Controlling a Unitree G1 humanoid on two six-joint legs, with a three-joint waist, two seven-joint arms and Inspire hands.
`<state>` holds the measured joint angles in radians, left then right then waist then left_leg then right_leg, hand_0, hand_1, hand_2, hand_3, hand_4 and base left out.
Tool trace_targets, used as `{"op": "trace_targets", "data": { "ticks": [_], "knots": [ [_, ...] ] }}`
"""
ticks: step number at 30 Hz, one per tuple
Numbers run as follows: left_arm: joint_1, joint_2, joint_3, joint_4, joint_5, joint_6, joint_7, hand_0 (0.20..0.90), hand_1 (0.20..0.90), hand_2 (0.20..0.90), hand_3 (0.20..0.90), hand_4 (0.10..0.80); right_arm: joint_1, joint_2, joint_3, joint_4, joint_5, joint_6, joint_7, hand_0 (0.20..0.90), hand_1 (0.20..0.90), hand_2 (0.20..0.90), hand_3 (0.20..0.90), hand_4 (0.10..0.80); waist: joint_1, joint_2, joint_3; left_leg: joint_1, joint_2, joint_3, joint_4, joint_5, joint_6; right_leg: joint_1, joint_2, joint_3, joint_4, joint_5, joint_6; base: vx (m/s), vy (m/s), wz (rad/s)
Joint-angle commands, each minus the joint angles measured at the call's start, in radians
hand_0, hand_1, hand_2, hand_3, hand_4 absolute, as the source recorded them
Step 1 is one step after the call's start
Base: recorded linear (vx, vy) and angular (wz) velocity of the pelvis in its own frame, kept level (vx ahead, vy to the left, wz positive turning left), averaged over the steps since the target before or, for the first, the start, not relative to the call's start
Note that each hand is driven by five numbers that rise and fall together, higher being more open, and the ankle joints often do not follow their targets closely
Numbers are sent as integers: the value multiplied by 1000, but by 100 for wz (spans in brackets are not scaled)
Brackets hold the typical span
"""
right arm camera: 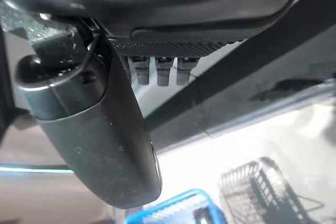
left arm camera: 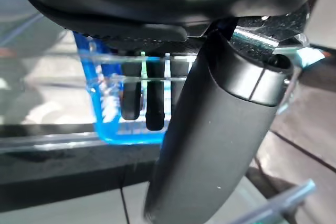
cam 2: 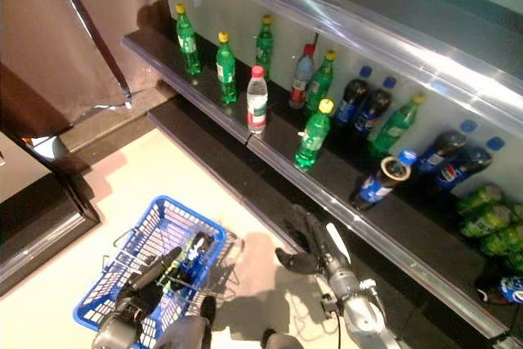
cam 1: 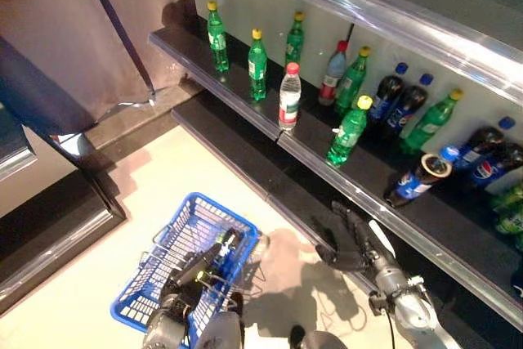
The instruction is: Pick up the drink and place into the basket.
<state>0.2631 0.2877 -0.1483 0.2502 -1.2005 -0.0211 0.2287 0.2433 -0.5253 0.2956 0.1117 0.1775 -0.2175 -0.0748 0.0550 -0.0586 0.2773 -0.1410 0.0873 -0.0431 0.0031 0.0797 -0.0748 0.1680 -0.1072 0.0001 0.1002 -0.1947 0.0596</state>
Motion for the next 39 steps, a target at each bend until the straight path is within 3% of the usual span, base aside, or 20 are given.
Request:
{"op": "trace_targets", "data": {
  "ticks": [1,2,5,8,10,12,14,15,18,20,21,23,26,29,33,36,38,39],
  "knots": [
    [82,16,55,-227,-14,-112,-151,300,300,300,200,100,-5,-87,-50,-82,19,-117,42,900,900,900,900,800,28,32,-76,-53,68,-5,-42,140,-30,81,37,-7,-70,74,27,376,430,-58],
    [81,15,56,-224,-14,-113,-153,300,300,300,200,100,-5,-88,-49,-82,21,-117,44,900,900,900,900,800,28,31,-76,-48,66,-3,-37,126,-27,83,27,-8,-70,73,33,283,376,-65],
    [52,35,45,-208,-7,-121,-142,300,300,300,200,100,-18,-80,-34,-77,41,-115,27,900,900,900,900,800,20,29,-82,-31,40,9,29,45,-13,76,-53,-39,-47,72,82,339,421,-28],
    [-16,70,34,-208,29,-98,-100,300,300,300,200,100,-42,-52,-17,-75,59,-100,-37,900,900,900,900,800,34,17,-85,-71,-30,25,128,-23,23,62,-126,-85,9,95,112,339,355,8],
    [-39,77,34,-206,48,-87,-107,300,300,300,200,100,-58,-24,1,-76,50,-109,-78,900,900,900,900,800,39,19,-87,-51,-57,50,132,-41,53,3,-168,-123,117,164,119,265,320,10],
    [-54,82,29,-204,65,-79,-117,300,300,300,200,100,-69,0,19,-76,22,-108,-115,900,900,900,900,800,34,30,-87,-28,-75,66,122,-53,75,-52,-152,-123,215,182,109,221,306,-1],
    [-72,99,16,-197,57,-68,-121,300,300,300,200,100,-73,16,20,-80,15,-80,-129,900,900,900,900,800,16,35,-92,4,-105,85,102,-67,97,-96,-85,-144,268,171,100,274,294,2],
    [-71,103,14,-208,52,-68,-107,300,300,300,200,100,-70,20,20,-77,11,-75,-125,900,900,900,900,800,11,31,-93,25,-115,100,92,-75,103,-114,-69,-166,259,171,97,258,194,11],
    [-72,106,11,-222,47,-62,-90,300,300,300,200,100,-69,10,9,-72,23,-84,-114,900,900,900,900,800,1,21,-85,45,-128,118,89,-82,98,-122,6,-196,148,115,54,180,38,1],
    [-63,106,-2,-225,52,-63,-93,300,300,300,200,100,-63,5,4,-71,31,-94,-122,900,900,900,900,800,-5,11,-79,51,-141,117,97,-88,92,-122,36,-192,67,116,31,151,-19,7],
    [-61,106,-5,-226,53,-59,-95,300,300,300,200,100,-62,3,3,-71,35,-95,-124,900,900,900,900,800,-6,10,-78,53,-142,116,99,-90,91,-120,40,-191,55,118,26,200,-27,34],
    [-36,92,-22,-241,69,-64,-95,300,300,300,200,100,-50,-5,-2,-67,39,-109,-118,900,900,900,900,800,-13,-7,-75,69,-162,119,93,-91,87,-133,44,-180,-57,194,33,169,-35,24],
    [-17,80,-18,-266,67,-70,-82,300,300,300,200,100,-49,-4,0,-55,27,-118,-92,900,900,900,900,800,-24,-8,-80,113,-168,123,62,-101,87,-151,40,-148,-135,260,50,116,-54,-7],
    [-17,79,-14,-263,55,-64,-80,300,300,300,200,100,-43,6,-4,-42,19,-116,-76,900,900,900,900,800,-51,-5,-95,137,-168,99,63,-125,95,-156,55,-61,-153,274,48,162,-94,-9],
    [-2,73,-12,-274,39,-56,-72,300,300,300,200,100,-31,-6,-16,-70,16,-94,-58,900,900,900,900,800,-58,-17,-114,135,-166,88,146,-151,84,-138,58,-53,-154,272,39,175,-140,14],
    [-5,71,-28,-266,9,-73,-74,300,300,300,200,100,-50,-31,-7,-58,8,-90,-65,900,900,900,900,800,-48,-33,-93,12,-167,82,427,-102,61,-127,54,-75,-128,253,5,91,-110,13],
    [-8,64,-32,-256,-3,-75,-80,300,300,300,200,100,-60,-42,-3,-51,9,-90,-73,900,900,900,900,800,-38,-31,-73,-57,-167,66,509,-68,55,-127,61,-75,-104,240,-9,55,-30,30],
    [-5,61,-39,-253,-6,-81,-80,300,300,300,200,100,-65,-41,-2,-41,4,-97,-75,900,900,900,900,800,-36,-26,-62,-55,-131,72,444,-57,52,-122,69,-71,-91,228,-7,113,36,17]
  ]
}}
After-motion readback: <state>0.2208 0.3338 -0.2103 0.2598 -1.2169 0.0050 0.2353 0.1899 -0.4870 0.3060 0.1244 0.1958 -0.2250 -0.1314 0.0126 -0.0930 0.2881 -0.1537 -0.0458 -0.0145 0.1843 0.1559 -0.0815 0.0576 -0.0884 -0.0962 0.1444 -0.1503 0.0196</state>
